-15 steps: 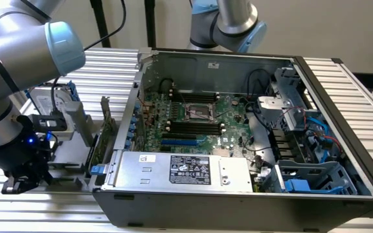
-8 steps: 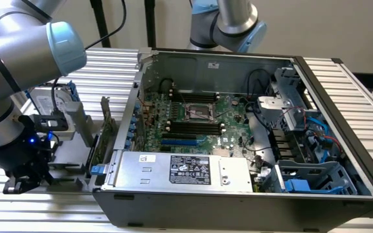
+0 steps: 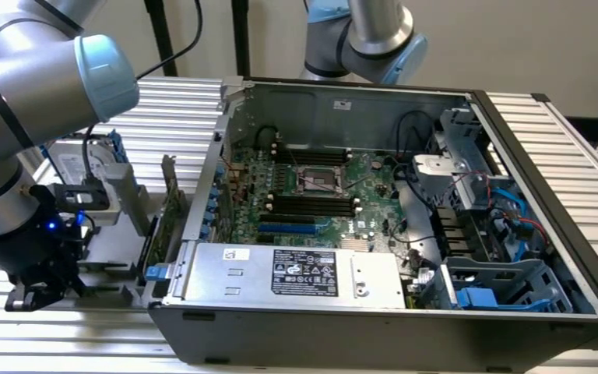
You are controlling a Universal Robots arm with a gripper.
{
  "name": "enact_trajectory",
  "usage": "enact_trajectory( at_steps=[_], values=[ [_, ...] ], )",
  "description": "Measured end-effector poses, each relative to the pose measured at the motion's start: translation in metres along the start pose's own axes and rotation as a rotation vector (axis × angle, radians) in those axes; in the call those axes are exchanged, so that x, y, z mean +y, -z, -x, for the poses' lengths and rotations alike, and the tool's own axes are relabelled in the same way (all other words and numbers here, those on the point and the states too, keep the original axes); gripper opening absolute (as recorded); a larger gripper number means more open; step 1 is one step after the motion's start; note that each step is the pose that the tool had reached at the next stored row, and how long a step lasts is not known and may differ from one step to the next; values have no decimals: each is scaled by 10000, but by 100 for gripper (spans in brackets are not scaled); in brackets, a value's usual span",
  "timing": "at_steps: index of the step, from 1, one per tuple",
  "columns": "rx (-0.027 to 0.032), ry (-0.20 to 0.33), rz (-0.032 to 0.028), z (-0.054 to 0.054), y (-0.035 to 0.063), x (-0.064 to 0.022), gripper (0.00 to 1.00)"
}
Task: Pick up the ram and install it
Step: 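Pick up the ram and move it above insertion slot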
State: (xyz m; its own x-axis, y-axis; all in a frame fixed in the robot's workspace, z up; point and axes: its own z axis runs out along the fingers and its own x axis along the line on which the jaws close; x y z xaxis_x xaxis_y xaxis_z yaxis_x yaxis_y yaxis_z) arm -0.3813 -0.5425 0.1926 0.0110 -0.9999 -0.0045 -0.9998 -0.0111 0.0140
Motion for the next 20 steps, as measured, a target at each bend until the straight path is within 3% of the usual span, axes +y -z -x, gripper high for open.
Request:
enact_trajectory(
  at_steps=[13,20],
  values=[
    [-1,-107,1,8,11,0,14],
    [-2,-106,0,9,108,1,14]
  ],
)
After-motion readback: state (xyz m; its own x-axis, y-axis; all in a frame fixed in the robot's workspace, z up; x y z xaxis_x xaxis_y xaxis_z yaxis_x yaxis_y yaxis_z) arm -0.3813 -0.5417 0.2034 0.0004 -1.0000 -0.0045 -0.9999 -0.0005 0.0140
